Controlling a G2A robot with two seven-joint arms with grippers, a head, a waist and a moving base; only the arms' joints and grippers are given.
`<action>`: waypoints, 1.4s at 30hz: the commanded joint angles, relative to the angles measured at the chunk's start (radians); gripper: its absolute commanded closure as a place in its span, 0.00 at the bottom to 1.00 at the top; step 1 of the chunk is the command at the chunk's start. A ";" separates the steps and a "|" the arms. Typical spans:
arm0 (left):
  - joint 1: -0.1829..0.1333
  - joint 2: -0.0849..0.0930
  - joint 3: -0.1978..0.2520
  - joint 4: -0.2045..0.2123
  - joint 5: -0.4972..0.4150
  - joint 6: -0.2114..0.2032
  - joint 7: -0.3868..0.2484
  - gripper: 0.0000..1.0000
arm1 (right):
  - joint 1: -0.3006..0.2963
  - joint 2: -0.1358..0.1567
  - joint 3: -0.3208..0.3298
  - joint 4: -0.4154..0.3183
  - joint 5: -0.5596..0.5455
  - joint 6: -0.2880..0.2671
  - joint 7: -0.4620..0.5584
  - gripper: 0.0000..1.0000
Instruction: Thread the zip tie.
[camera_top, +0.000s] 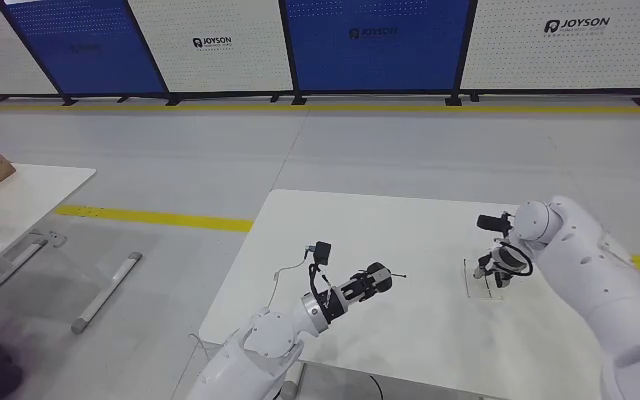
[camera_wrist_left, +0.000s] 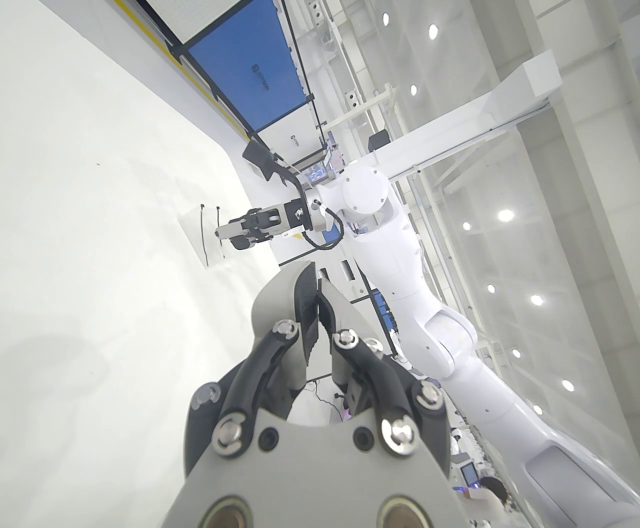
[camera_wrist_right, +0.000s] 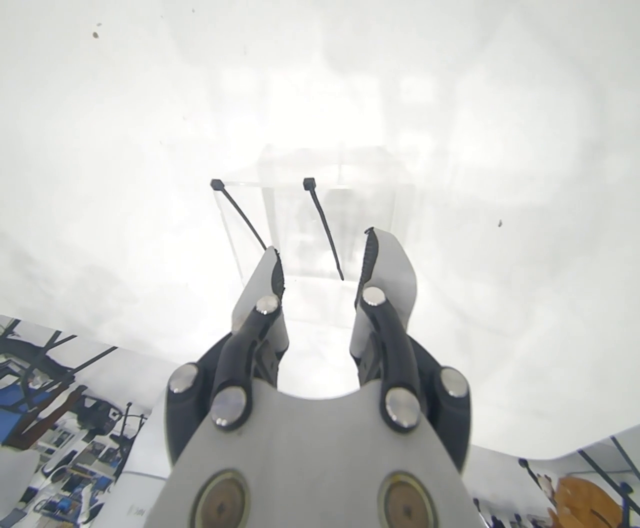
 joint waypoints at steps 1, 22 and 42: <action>0.000 0.000 0.000 0.000 0.000 0.000 0.000 1.00 | 0.004 -0.011 -0.005 0.020 -0.003 -0.001 -0.001 0.65; 0.000 0.000 0.000 0.000 0.000 0.000 0.000 1.00 | 0.034 -0.102 -0.020 0.189 -0.024 -0.040 -0.013 0.78; 0.000 0.000 0.000 0.000 0.000 0.000 0.000 1.00 | 0.045 -0.142 -0.014 0.266 -0.057 -0.056 -0.016 0.79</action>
